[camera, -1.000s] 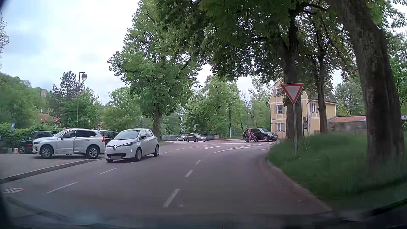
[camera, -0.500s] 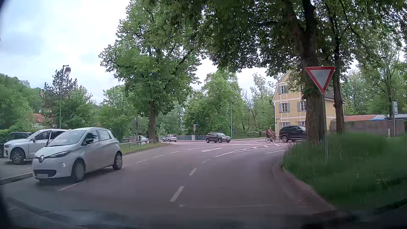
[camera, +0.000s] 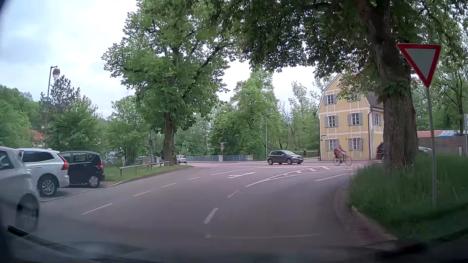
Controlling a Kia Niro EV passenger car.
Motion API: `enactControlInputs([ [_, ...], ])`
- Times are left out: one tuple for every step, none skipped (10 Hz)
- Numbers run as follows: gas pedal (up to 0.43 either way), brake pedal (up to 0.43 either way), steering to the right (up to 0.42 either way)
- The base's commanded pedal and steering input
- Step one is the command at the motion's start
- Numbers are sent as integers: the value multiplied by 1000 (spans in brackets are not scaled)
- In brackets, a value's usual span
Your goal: Follow the waypoints while adhering to traffic rules and regulations
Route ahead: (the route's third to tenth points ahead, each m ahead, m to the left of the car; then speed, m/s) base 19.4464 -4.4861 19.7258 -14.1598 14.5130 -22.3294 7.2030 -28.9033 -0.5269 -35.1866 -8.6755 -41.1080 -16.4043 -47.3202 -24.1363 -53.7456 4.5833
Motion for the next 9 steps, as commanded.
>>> enactControlInputs([
  [0,0,14],
  [0,0,17],
  [0,0,21],
  [0,0,24],
  [0,0,28],
  [0,0,36],
  [0,0,43],
  [0,0,56],
  [0,0,69],
])
